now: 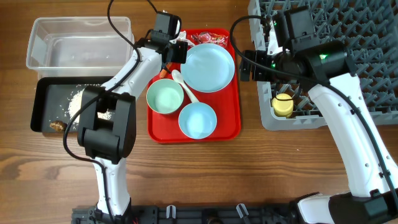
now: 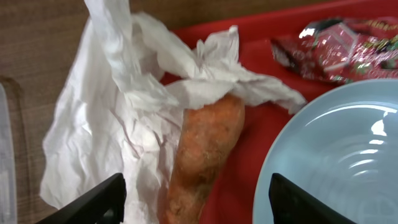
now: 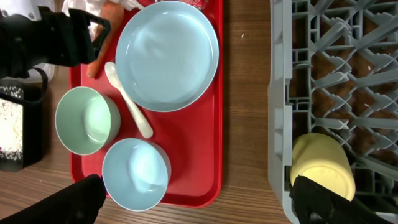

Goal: Sort waste into correct bins and load items into the dishwasher rack
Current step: 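Lower the left gripper and grasp the orange carrot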

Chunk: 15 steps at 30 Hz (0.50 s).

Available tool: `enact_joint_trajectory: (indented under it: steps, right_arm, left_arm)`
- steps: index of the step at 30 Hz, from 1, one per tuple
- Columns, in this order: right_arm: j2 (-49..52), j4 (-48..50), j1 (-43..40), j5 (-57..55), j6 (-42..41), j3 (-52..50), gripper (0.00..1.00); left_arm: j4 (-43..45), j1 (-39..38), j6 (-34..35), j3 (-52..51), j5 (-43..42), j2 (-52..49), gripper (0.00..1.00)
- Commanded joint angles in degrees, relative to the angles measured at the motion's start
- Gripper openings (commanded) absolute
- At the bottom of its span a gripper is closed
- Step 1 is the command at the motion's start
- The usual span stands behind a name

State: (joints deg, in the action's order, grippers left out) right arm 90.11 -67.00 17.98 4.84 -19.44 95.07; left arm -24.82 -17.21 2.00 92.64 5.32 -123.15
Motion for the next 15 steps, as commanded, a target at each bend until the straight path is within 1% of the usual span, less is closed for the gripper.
enact_joint_trajectory:
  steps: [1,6,12,15]
  right_arm:
    - [0.46,0.24,0.07,-0.98,-0.24,-0.17,0.99]
    - [0.46,0.17,0.07,-0.98,-0.26,-0.17,1.00]
    - [0.46,0.07,0.07,-0.96,-0.26,-0.17,0.99]
    - [0.46,0.07,0.07,-0.96,-0.26,-0.17,0.99]
  left_arm:
    - [0.96,-0.15,-0.37,0.04,0.59,1.07,0.76]
    - [3.10,-0.15,-4.72,0.04,0.55,-0.76,0.76]
    - [3.54,-0.15,-6.32,0.04,0.55,-4.35,0.72]
    - [3.37,-0.15,-6.29,0.04,0.55,-5.16,0.64]
